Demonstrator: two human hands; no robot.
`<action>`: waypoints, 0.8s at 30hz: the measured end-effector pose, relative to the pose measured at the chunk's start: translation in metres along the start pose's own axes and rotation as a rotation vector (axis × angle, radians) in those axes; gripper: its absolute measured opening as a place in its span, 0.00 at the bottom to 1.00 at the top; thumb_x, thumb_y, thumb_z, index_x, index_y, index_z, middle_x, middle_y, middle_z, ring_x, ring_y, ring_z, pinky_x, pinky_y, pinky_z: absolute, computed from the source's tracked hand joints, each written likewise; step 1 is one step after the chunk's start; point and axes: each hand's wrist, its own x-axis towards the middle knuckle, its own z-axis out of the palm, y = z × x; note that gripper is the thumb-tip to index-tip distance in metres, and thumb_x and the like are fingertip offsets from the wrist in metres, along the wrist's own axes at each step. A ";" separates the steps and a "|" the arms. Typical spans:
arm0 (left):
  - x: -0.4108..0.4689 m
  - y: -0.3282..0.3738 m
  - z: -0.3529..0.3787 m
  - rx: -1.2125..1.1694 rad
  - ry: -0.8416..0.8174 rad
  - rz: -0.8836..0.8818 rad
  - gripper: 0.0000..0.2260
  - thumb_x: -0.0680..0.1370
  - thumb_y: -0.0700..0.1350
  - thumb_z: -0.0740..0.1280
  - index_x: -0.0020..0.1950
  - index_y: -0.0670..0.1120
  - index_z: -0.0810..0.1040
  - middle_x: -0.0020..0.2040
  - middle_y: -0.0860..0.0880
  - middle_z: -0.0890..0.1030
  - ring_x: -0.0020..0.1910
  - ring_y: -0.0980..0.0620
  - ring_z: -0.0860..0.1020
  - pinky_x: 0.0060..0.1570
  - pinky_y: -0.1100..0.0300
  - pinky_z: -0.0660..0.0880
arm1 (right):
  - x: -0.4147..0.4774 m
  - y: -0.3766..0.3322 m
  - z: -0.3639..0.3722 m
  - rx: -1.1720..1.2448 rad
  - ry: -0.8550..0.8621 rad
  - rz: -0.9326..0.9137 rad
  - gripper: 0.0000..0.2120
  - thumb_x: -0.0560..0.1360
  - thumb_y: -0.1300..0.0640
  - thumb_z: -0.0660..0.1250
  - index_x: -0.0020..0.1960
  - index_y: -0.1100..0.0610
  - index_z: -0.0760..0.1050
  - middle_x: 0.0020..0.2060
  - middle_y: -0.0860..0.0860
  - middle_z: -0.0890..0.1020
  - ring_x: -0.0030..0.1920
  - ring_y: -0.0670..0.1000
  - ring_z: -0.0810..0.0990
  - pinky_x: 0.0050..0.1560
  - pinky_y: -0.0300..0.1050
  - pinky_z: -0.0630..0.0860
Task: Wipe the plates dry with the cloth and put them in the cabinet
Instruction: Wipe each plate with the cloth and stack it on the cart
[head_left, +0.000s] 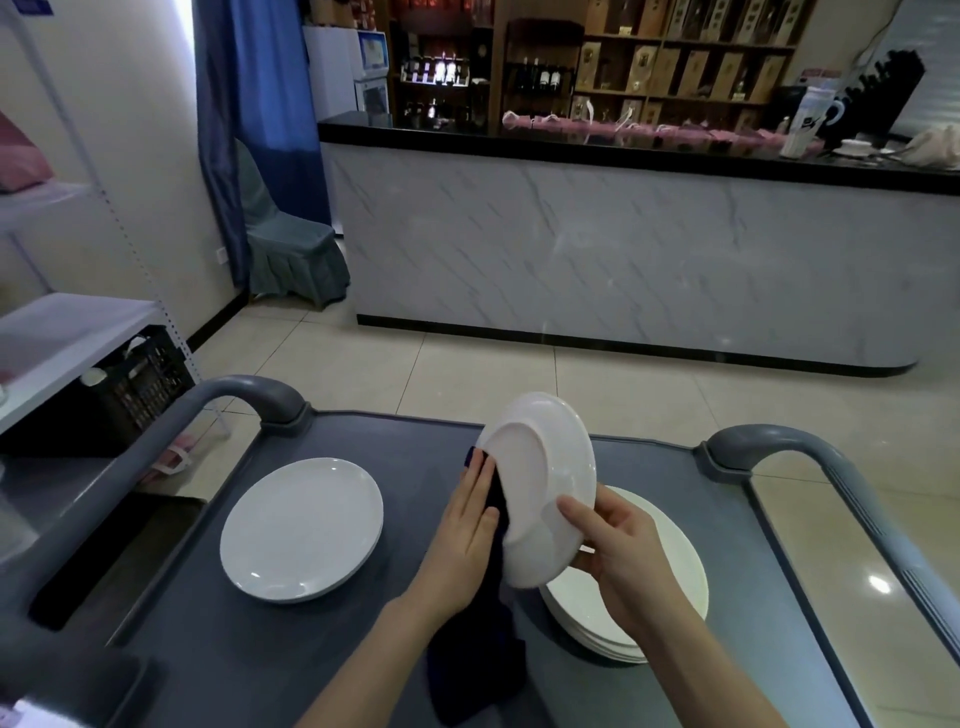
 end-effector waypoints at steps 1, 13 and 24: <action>-0.004 -0.005 -0.002 -0.015 -0.010 -0.002 0.26 0.86 0.47 0.51 0.80 0.61 0.45 0.78 0.68 0.42 0.77 0.67 0.44 0.77 0.60 0.47 | 0.001 -0.001 0.002 -0.018 -0.014 -0.014 0.09 0.79 0.63 0.66 0.54 0.58 0.84 0.51 0.57 0.86 0.48 0.55 0.85 0.40 0.48 0.82; -0.022 -0.011 -0.098 -0.334 0.315 -0.274 0.12 0.84 0.49 0.58 0.66 0.55 0.75 0.59 0.53 0.82 0.59 0.58 0.79 0.62 0.62 0.74 | 0.016 -0.002 0.050 -0.863 -0.217 -0.435 0.13 0.80 0.58 0.66 0.60 0.44 0.81 0.38 0.41 0.84 0.39 0.46 0.81 0.42 0.39 0.75; -0.071 -0.037 -0.167 -0.750 0.719 -0.584 0.16 0.75 0.38 0.73 0.62 0.43 0.77 0.49 0.40 0.84 0.42 0.47 0.84 0.38 0.54 0.82 | 0.028 0.047 0.128 -1.366 -0.507 -1.112 0.24 0.61 0.65 0.83 0.55 0.50 0.84 0.53 0.44 0.86 0.51 0.47 0.86 0.31 0.41 0.81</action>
